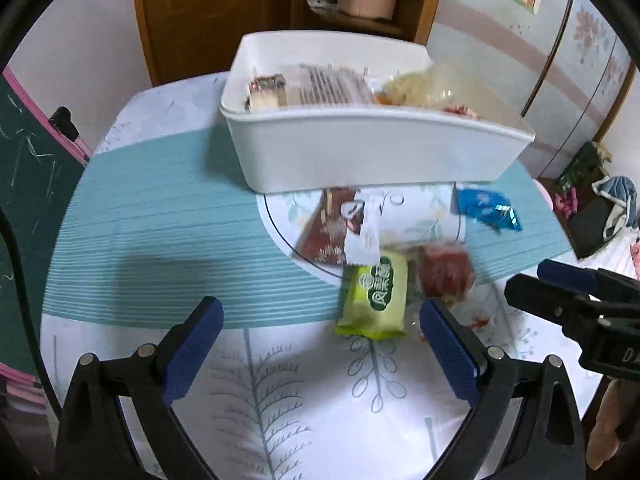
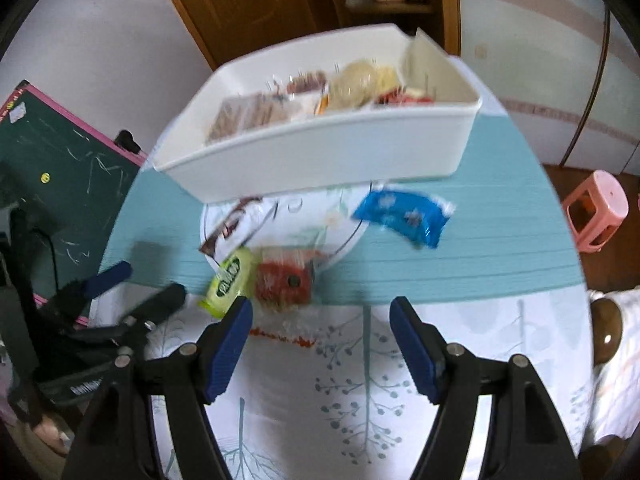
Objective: Organize snacks
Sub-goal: 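Grasp the red-orange packet with right tool while left tool grasps the green-yellow packet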
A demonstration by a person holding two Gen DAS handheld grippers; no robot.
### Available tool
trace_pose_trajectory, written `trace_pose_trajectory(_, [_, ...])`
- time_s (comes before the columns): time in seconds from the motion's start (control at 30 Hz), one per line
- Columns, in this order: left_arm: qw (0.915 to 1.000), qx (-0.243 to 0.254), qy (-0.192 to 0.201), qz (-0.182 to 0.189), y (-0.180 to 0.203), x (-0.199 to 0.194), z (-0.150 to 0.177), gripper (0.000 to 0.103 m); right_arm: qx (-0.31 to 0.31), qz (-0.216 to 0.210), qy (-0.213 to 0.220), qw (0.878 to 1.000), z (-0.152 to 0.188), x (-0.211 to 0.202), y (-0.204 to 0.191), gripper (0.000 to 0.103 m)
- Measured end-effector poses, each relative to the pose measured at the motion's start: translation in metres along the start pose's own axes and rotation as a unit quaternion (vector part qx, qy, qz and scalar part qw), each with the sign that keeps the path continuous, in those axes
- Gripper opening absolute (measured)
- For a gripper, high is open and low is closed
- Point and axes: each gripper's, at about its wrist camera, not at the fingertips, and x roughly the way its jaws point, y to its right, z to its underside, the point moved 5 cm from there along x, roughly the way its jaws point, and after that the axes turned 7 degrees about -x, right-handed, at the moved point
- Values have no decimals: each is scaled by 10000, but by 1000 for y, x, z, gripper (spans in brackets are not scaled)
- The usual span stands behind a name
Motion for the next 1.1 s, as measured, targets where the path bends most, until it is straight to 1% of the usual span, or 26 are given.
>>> trace_pose_trajectory(0.1, [10000,45,-72,-20,2,11,4,98,61,-38,-84,9999,-1,14,0,72])
trace_pose_trajectory(0.23, [9998,-29,-174,-90,-3,22,3,98,42,-127,-175,9998,-8,31,-7,72])
trace_pose_trajectory(0.33, [9996,-71,-251,-79,-7,28,5,98,-5,-110,-317,9994,-9,47,-13,70])
trace_pose_trajectory(0.4, [9995,-75,-310,-55,-7,32,7,98,-17,-142,-428,9990,-8,56,-17,62])
trace_pose_trajectory(0.43, [9995,-98,-310,-21,-7,34,7,98,-84,-104,-358,9993,-10,56,-18,60])
trace_pose_trajectory(0.47, [9994,-113,-325,-4,-7,34,7,98,-127,-132,-389,9991,-11,58,-20,53])
trace_pose_trajectory(0.5, [9994,-122,-336,18,-6,35,7,98,-123,-150,-383,9991,-12,59,-20,49])
trace_pose_trajectory(0.6, [9992,-105,-370,70,-4,35,7,98,-62,-206,-389,9990,-12,57,-13,48])
trace_pose_trajectory(0.7, [9988,-106,-455,146,3,39,7,98,-35,-39,-334,9994,-10,51,-2,48])
trace_pose_trajectory(0.87, [9989,-80,-437,171,16,44,4,98,112,-10,-280,9995,-2,44,13,48])
trace_pose_trajectory(0.93, [9992,11,-398,55,22,45,4,92,120,4,-244,9996,0,43,16,48])
trace_pose_trajectory(1.0, [9991,197,-330,-152,28,45,5,78,128,1,-223,9997,-1,43,16,48])
trace_pose_trajectory(1.03, [9988,317,-280,-262,30,44,6,73,128,-3,-207,9997,-1,43,16,48])
trace_pose_trajectory(1.07, [9988,351,-244,-217,32,42,6,63,129,-6,-197,9997,-1,43,16,48])
trace_pose_trajectory(1.1, [9989,363,-208,-203,33,41,6,48,130,-11,-182,9997,-1,44,17,48])
